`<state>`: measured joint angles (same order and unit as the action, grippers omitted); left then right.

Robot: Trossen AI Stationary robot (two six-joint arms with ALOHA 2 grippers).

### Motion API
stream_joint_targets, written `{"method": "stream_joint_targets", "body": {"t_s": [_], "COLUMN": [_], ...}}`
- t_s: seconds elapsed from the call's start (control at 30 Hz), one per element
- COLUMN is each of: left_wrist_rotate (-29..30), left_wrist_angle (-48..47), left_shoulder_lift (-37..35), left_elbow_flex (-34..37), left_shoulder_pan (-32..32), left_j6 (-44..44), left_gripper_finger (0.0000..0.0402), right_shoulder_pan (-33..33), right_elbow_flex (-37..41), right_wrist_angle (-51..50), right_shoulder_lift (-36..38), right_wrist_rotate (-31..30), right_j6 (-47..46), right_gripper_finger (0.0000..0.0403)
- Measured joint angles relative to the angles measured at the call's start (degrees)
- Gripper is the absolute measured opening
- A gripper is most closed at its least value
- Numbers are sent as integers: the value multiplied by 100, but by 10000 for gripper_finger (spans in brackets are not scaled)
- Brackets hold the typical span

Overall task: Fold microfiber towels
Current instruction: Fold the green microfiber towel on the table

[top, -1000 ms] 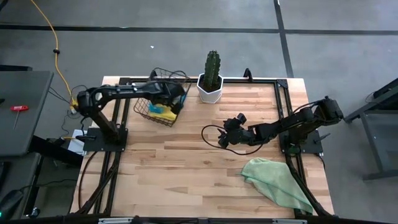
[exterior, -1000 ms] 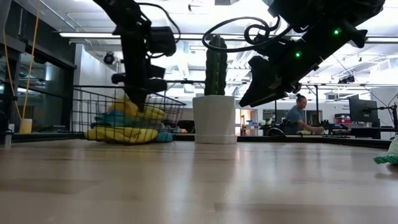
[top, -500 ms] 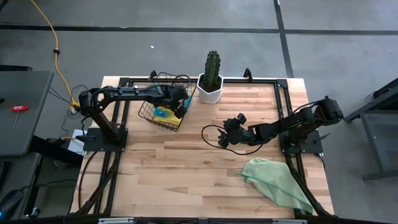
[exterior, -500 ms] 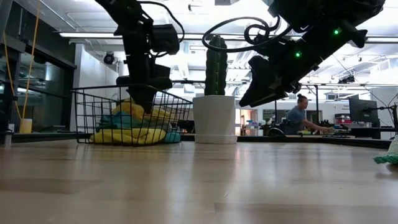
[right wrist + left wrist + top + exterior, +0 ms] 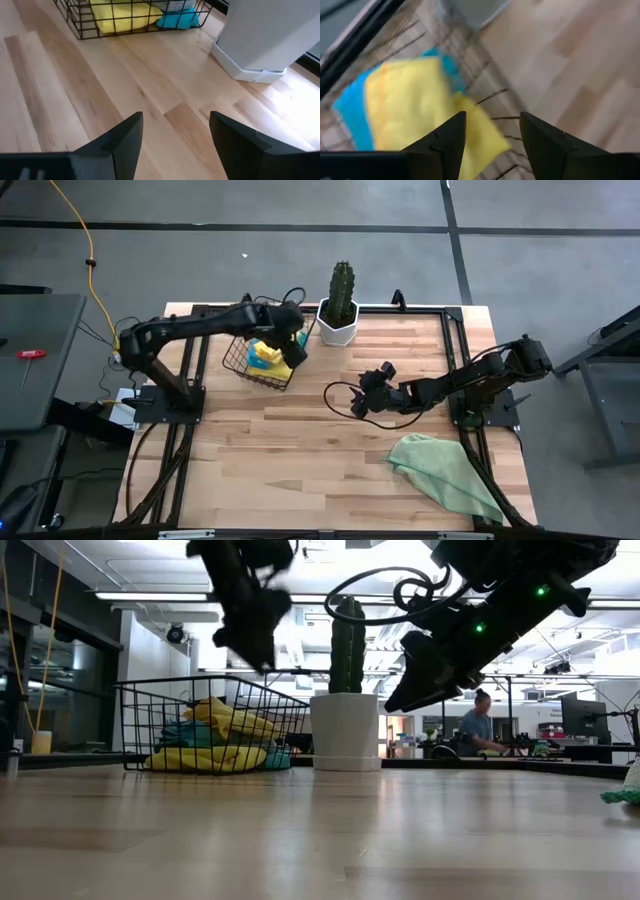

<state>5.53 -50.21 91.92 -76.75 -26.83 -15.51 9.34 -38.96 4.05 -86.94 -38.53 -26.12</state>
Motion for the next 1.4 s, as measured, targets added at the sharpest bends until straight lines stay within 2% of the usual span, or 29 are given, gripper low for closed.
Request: {"method": "stream_joint_targets", "body": {"t_s": [0.17,0.3,0.4,0.5,0.63,0.8,0.97,1.07,1.2,1.4], "left_wrist_rotate": [-58,-58,-60,-312,-499,-55,624,858,884,882], "left_wrist_angle": [1553,3592,5118,6025,6268,6409,6465,6463,6460,6453], "left_shoulder_lift": [-654,-1145,-1416,-1647,-1900,-1978,-1978,-1976,-1976,-1974], "left_elbow_flex": [718,1719,2470,2956,3107,3115,3117,3117,3117,3117], "left_shoulder_pan": [825,1663,2257,2751,3318,3867,4106,4131,4125,4122], "left_j6": [268,380,420,591,987,1438,1819,1917,1911,1900], "left_gripper_finger": [174,168,166,166,166,165,165,166,165,168], "right_shoulder_pan": [135,326,562,900,1504,2278,2783,2877,2786,2526], "right_elbow_flex": [0,2,2,-4,-331,-1086,-1894,-2270,-2587,-2497], "right_wrist_angle": [-11,-69,-216,-572,-1495,-3010,-4103,-4335,-4601,-4815], "right_shoulder_lift": [0,157,502,926,1098,452,-504,-980,-1401,-1558], "right_wrist_rotate": [234,648,893,1143,1715,2170,2415,2413,2450,3030], "right_j6": [366,470,241,-290,-1267,-2197,-1949,-1490,-1291,-1633], "right_gripper_finger": [222,222,222,222,222,222,222,222,222,222]}}
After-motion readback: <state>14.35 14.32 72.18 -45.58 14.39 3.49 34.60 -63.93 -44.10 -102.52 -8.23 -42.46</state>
